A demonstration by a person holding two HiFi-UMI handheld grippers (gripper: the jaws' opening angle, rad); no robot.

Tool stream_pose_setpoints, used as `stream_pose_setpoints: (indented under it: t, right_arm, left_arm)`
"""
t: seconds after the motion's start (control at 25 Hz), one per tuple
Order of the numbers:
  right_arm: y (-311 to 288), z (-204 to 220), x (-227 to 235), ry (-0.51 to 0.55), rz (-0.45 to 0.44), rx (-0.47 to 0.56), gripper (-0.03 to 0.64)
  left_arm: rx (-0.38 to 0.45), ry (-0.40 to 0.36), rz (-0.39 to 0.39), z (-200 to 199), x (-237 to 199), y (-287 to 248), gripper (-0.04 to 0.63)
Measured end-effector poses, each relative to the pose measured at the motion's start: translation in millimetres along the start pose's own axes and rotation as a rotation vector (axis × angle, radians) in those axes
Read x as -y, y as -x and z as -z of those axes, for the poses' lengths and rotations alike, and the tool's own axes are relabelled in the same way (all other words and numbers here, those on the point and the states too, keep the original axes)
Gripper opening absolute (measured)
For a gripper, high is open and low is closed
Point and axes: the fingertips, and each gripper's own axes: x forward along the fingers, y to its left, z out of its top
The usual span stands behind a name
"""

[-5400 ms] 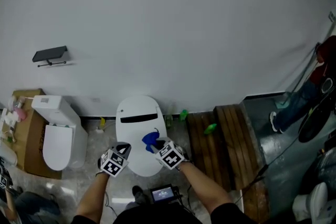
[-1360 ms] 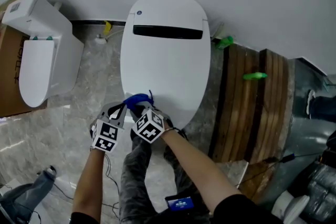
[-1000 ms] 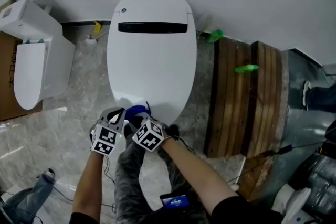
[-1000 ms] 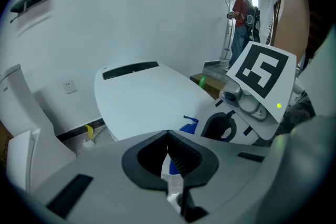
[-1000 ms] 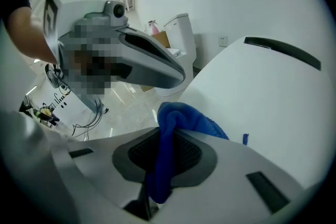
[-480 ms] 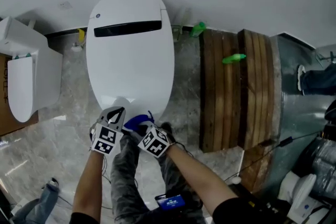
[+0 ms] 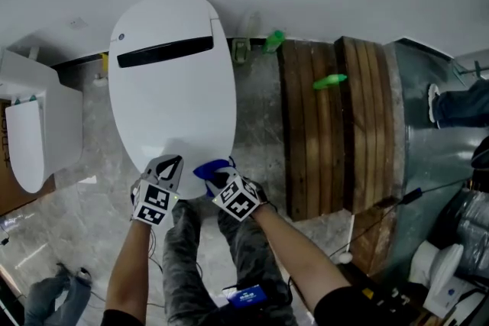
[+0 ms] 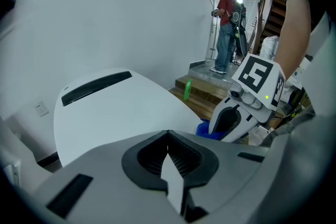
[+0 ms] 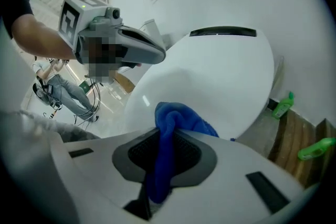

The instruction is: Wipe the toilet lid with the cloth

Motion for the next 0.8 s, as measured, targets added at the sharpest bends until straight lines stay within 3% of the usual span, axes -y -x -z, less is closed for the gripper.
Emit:
stream_pose_setpoints:
  t: [0.28,0.6,0.8]
  right_arm:
    - [21,-38,82,-0.136,0.118,0.069,0.055]
    - [26,-92,150,-0.175,0.198,0.128,0.055]
    - [25,-130,192,-0.177,0.25,0.186,0.057]
  left_arm:
    - [0.042,-0.021,0.003,-27,-19,-12,0.011]
    - [0.06,-0.039,0.013,-48,-50,-33,0.011]
    - [0.099,-0.072,0.022,-83,-69,-50,0.011]
